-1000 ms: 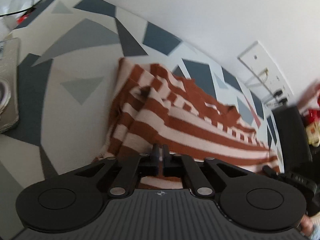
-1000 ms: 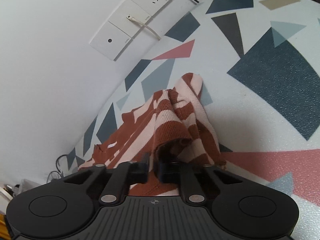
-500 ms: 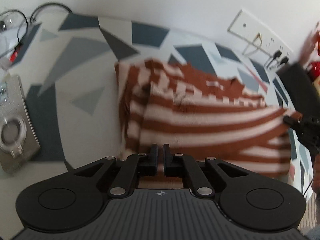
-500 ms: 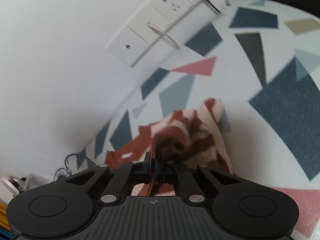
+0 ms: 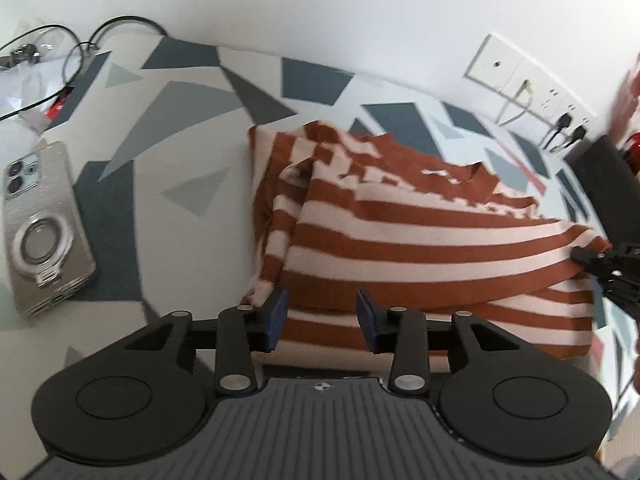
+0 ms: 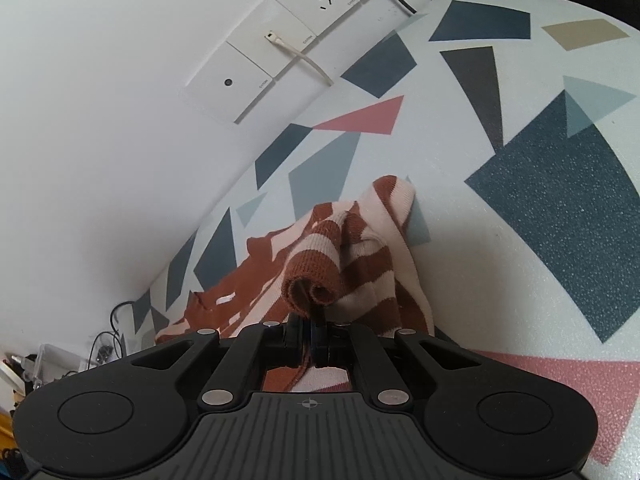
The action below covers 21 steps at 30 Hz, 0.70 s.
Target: Fold clothes
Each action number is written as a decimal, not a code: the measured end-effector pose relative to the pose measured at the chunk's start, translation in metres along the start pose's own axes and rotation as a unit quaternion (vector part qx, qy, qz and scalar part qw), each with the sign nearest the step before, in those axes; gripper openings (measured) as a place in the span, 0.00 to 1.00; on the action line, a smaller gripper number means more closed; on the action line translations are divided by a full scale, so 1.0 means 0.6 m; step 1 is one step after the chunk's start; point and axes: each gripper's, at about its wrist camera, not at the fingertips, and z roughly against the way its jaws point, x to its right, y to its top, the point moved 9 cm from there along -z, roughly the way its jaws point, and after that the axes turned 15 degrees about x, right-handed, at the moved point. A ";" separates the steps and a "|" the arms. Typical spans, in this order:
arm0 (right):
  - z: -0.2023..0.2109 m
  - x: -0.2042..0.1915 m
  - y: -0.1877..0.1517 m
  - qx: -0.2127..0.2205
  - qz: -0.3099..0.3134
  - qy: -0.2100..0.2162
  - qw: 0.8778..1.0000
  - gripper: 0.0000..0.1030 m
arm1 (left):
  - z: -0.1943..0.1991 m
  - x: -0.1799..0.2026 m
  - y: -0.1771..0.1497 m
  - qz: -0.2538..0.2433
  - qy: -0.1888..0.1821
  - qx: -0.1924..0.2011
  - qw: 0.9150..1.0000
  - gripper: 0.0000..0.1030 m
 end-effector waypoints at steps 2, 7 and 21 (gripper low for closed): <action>0.001 0.001 -0.002 -0.003 -0.001 -0.003 1.000 0.03 | 0.006 0.001 -0.005 -0.006 0.001 0.000 1.000 0.38; 0.000 0.007 -0.007 -0.008 0.000 -0.009 1.000 0.03 | 0.010 -0.001 -0.019 -0.016 0.005 -0.002 1.000 0.41; 0.000 0.008 -0.005 -0.010 0.004 -0.013 1.000 0.04 | -0.021 -0.010 0.014 0.098 -0.003 -0.020 0.995 0.07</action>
